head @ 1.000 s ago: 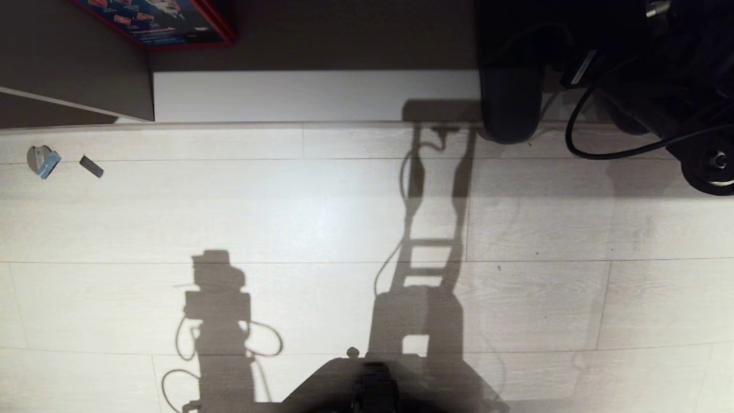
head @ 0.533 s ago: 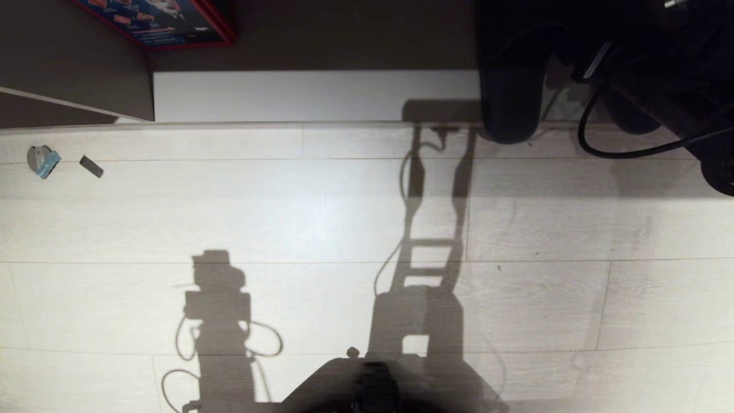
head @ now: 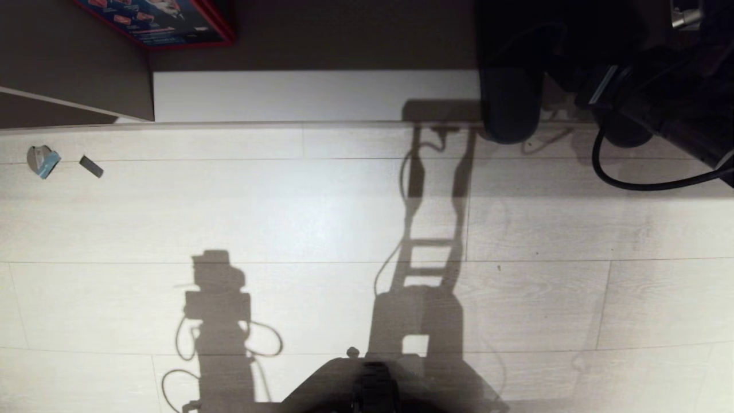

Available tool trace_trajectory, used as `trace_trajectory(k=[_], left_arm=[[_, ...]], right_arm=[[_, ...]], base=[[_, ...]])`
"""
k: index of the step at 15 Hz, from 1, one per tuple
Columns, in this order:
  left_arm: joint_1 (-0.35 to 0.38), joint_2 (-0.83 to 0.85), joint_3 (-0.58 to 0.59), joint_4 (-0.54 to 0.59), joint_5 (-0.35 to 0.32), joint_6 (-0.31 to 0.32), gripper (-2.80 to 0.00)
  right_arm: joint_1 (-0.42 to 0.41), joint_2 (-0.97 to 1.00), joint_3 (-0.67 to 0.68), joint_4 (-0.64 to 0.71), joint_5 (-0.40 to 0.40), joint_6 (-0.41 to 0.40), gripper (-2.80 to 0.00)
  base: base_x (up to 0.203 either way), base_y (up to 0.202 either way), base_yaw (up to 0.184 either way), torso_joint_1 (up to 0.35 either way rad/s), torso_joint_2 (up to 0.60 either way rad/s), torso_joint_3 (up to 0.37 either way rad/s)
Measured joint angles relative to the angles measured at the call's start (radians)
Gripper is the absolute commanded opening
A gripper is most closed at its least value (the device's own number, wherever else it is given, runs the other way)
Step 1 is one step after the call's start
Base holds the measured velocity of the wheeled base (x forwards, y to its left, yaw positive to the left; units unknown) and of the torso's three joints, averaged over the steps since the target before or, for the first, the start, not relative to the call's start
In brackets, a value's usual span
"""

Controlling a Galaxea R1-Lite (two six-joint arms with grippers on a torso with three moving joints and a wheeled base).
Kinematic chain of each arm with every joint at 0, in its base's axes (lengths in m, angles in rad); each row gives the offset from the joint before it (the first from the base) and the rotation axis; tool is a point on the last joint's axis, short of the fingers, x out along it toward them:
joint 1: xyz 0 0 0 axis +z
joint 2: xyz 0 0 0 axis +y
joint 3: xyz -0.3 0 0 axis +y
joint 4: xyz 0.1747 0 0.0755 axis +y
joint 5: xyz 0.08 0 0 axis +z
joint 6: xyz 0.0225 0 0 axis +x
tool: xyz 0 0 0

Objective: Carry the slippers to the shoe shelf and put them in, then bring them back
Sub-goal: Place the slippers into the shoe cabinet

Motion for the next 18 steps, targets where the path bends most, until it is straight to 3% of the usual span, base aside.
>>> trace_trajectory(k=[18], left_arm=[[0.000,0.000,0.000,0.000,0.000,-0.001,-2.80]], right_arm=[[0.036,0.102,-0.145,-0.058,-0.005,0.052,0.00]], base=[[0.000,0.000,0.000,0.000,0.00,0.000]])
